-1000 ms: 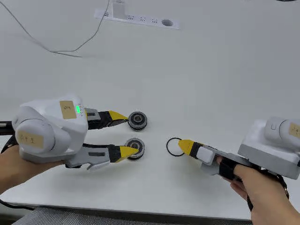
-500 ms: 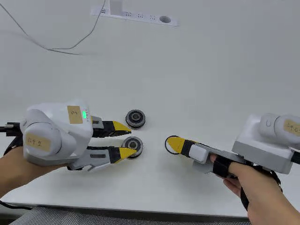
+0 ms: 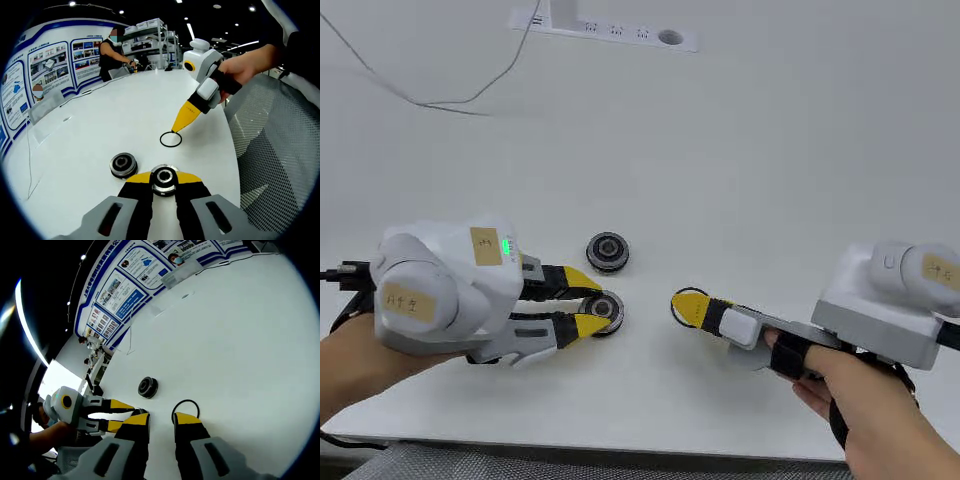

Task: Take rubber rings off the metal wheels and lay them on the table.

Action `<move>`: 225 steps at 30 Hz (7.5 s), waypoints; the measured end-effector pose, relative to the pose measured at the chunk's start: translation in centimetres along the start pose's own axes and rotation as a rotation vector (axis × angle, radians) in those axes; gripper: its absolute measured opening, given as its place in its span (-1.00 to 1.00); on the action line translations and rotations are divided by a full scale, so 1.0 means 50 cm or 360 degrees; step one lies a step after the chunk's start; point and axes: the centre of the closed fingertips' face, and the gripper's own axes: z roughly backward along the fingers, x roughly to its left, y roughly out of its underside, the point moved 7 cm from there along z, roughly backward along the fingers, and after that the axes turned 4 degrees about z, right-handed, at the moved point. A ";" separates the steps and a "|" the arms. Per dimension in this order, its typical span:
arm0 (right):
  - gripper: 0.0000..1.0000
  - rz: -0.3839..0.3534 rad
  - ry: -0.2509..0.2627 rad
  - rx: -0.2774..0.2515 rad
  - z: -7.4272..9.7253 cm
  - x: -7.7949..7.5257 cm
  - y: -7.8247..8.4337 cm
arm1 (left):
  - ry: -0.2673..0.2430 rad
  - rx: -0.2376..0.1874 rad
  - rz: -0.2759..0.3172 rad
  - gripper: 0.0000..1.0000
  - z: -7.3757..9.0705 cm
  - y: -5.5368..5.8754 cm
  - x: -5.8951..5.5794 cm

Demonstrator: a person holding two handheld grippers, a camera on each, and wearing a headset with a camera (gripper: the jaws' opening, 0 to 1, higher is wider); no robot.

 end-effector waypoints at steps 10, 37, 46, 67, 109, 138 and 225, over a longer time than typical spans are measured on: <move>-0.60 -0.0008 -0.0012 -0.0007 -0.003 0.004 -0.001 | 0.0014 0.0022 -0.0047 -0.72 -0.001 0.000 -0.002; -0.54 -0.0062 -0.0164 0.0024 -0.011 0.034 0.010 | 0.0017 0.0008 -0.0076 -0.72 0.000 0.008 -0.001; -0.26 -0.0105 -0.0316 0.0055 -0.043 0.071 0.030 | 0.0018 0.0013 -0.0084 -0.73 -0.001 0.006 -0.002; -0.05 -0.0185 -0.0365 0.0058 -0.076 0.091 0.033 | 0.0020 0.0001 -0.0079 -0.74 0.000 0.007 -0.002; -0.08 -0.0224 -0.0413 0.0089 -0.082 0.093 0.039 | 0.0019 0.0001 -0.0083 -0.74 0.002 0.008 -0.002; -0.72 -0.0190 -0.0265 0.0081 -0.087 0.058 0.036 | 0.0020 -0.0005 -0.0083 -0.74 0.003 0.009 -0.002; -0.99 0.0193 -0.0138 0.0245 -0.083 0.112 0.027 | -0.0001 -0.0017 -0.0099 -0.75 0.001 0.012 -0.002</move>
